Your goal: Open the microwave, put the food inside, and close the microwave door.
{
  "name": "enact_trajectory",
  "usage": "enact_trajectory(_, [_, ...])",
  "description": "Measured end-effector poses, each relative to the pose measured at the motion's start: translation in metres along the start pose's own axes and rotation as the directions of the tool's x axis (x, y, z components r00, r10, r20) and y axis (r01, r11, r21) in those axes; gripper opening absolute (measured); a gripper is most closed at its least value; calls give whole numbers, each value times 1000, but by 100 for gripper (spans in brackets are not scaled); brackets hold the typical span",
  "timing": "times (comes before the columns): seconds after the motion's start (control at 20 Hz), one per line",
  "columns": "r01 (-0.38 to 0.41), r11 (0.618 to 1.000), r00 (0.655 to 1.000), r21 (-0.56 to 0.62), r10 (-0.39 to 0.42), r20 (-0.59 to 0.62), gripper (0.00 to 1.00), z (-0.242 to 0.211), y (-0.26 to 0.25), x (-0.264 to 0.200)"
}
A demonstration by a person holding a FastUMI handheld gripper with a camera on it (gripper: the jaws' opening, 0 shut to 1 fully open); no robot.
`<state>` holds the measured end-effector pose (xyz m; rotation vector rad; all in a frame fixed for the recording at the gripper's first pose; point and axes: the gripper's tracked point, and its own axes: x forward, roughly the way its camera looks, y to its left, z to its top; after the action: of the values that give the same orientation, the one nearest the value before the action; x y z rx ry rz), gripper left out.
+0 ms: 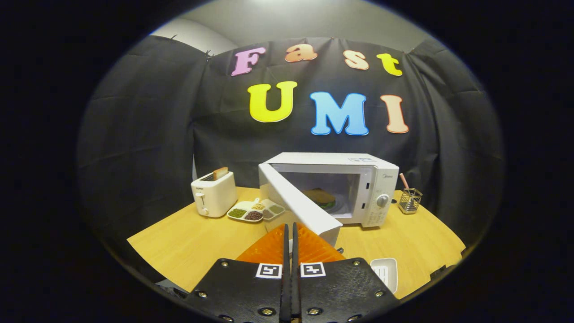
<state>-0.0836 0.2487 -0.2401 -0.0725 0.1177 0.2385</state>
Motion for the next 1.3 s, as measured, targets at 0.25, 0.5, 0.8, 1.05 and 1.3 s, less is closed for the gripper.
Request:
enact_trajectory(0.25, [49,999,999,22,-48,-19,1,3,-35,17])
enact_trajectory(0.5, [96,994,995,54,-95,-30,1,11,-72,36])
enact_trajectory(0.8, [144,987,990,67,-144,-2,1,25,-116,63])
enact_trajectory(1.05, [158,985,987,75,-159,6,1,32,-142,88])
enact_trajectory(1.3, [157,986,987,59,-158,21,1,35,-156,111])
